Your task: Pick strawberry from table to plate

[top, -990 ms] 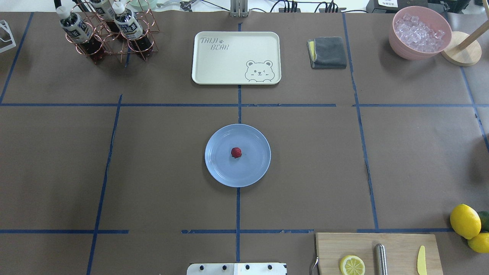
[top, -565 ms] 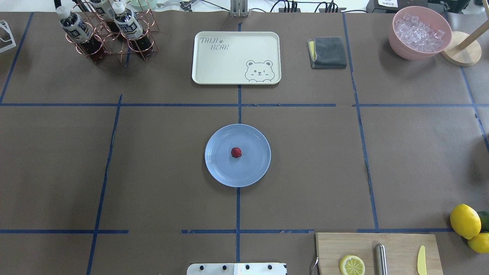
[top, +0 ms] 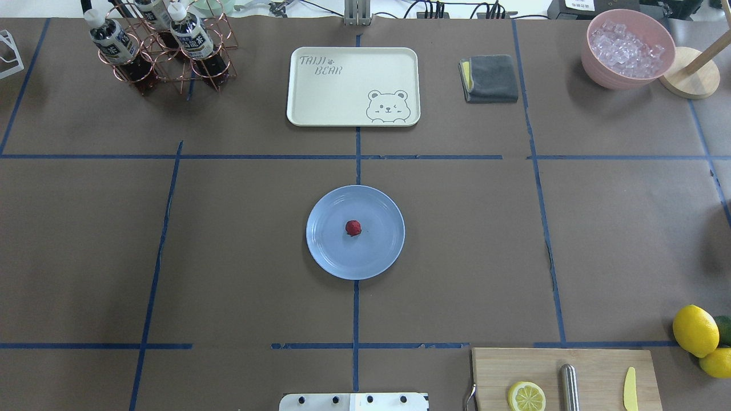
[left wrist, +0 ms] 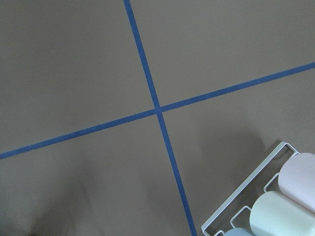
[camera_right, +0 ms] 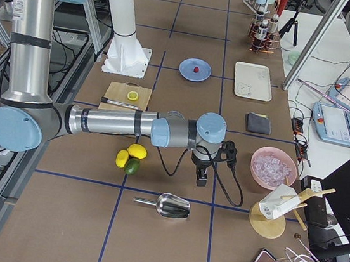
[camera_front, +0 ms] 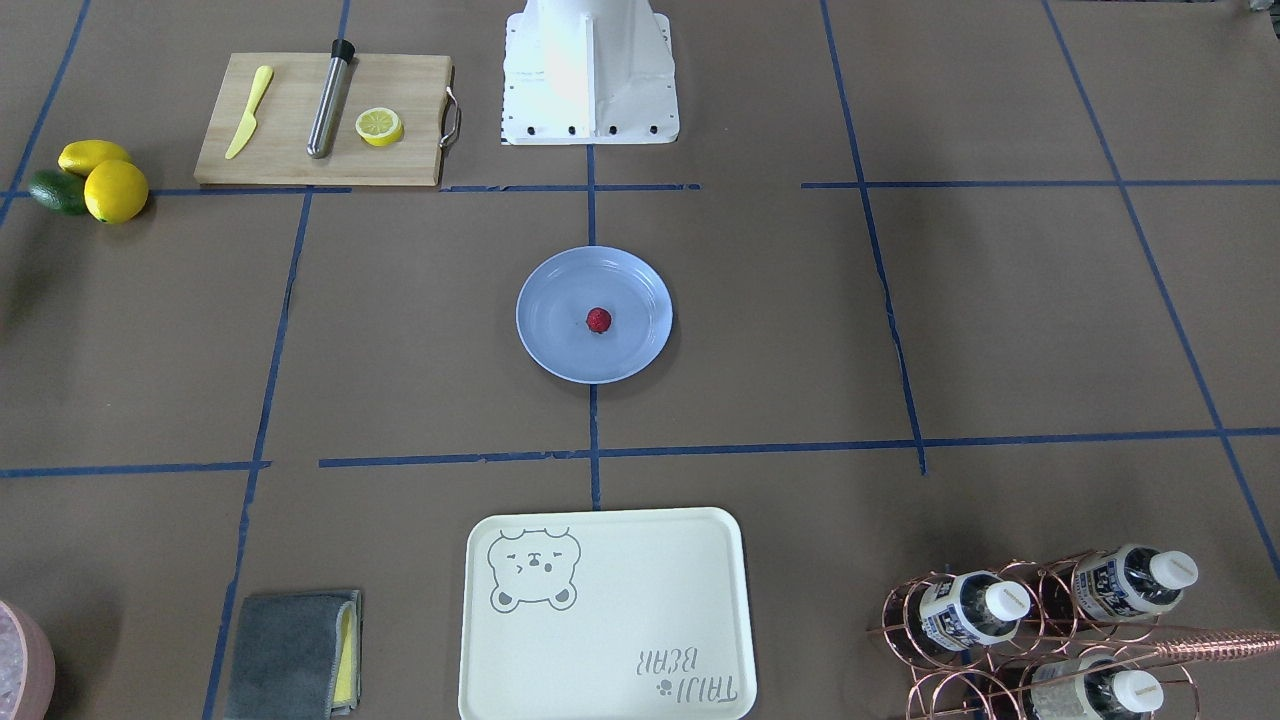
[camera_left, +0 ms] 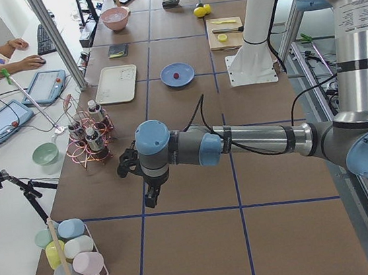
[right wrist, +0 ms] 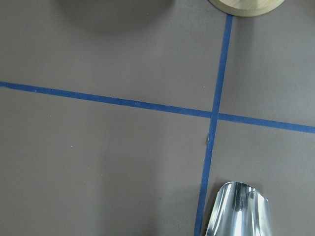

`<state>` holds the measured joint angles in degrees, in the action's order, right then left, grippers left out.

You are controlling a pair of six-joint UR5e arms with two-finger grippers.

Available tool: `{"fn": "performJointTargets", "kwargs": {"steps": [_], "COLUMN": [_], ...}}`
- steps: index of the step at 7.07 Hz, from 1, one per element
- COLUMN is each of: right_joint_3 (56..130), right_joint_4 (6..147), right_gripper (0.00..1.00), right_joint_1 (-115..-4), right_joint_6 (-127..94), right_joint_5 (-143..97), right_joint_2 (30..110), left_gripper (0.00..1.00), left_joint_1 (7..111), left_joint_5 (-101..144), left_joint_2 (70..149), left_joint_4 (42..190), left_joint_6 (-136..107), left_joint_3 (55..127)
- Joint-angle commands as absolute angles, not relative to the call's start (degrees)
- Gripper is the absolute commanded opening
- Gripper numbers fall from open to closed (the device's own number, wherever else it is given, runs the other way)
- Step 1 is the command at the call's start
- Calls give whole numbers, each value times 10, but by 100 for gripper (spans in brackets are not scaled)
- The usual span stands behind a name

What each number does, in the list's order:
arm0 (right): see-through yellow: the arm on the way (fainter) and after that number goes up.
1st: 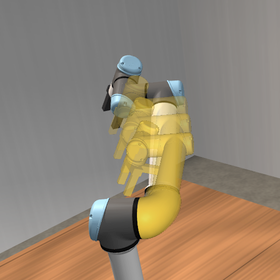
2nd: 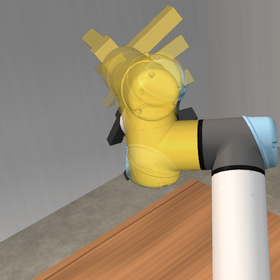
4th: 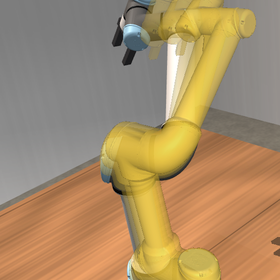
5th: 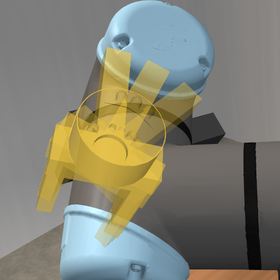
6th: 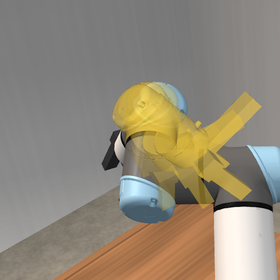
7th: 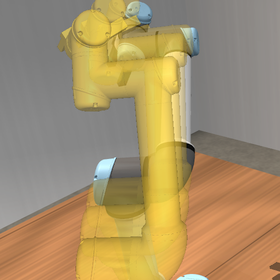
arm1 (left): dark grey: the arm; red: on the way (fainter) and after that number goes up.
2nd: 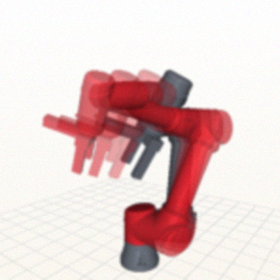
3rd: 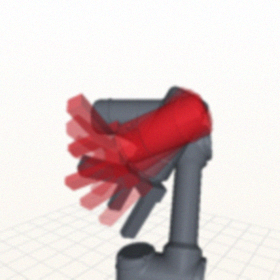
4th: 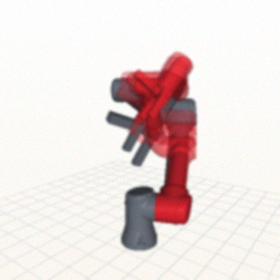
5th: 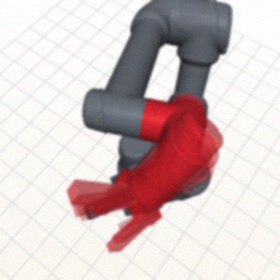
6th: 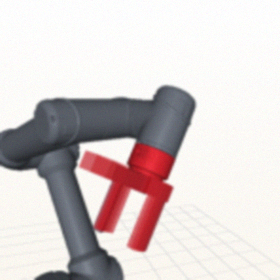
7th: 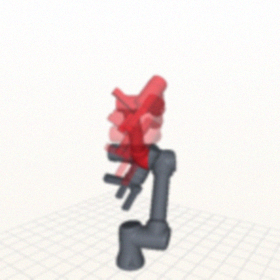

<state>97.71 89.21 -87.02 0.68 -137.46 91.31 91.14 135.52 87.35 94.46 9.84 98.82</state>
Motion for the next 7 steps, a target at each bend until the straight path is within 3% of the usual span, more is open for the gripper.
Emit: {"fn": "performJointTargets", "kwargs": {"steps": [1, 7], "right_joint_3": [979, 979], "right_joint_4": [892, 892], "right_gripper": [100, 100], "right_joint_1": [-870, -870], "right_joint_6": [9, 13], "right_joint_5": [-1375, -1375], "right_joint_2": [915, 917], "left_gripper": [100, 100], "left_joint_1": [907, 906], "left_joint_5": [1355, 1356], "left_joint_2": [873, 865], "left_joint_4": [944, 944], "left_joint_6": [98, 98], "left_joint_3": [988, 989]}}
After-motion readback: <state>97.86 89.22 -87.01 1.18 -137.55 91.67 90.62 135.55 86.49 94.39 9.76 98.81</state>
